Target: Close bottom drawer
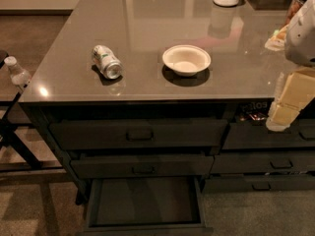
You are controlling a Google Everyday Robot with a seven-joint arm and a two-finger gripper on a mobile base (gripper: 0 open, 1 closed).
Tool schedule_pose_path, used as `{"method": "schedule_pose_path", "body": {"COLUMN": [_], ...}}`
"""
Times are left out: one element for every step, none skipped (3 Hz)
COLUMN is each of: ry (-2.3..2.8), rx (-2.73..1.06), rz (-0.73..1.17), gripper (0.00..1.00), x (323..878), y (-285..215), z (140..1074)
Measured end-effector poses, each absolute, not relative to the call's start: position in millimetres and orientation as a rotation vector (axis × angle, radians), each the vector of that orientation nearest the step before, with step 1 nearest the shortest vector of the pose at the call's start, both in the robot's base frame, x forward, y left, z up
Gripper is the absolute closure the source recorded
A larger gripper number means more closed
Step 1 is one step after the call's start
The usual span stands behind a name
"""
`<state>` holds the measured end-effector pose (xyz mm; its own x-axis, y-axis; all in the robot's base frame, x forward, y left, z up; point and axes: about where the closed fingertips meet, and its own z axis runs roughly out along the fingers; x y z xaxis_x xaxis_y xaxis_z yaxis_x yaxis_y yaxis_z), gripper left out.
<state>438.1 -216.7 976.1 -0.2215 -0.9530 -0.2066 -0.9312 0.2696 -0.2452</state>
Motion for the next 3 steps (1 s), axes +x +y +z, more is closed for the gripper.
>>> {"method": "schedule_pose_path", "body": {"ry": [2.232, 2.232, 2.232], "rx": [-1.725, -1.725, -1.725], "rz": [-0.098, -0.098, -0.098], "gripper": [0.0, 0.19, 0.41], "x": [438.1, 438.1, 438.1], "y": [-216.7, -216.7, -216.7], "z": [976.1, 976.1, 976.1]}}
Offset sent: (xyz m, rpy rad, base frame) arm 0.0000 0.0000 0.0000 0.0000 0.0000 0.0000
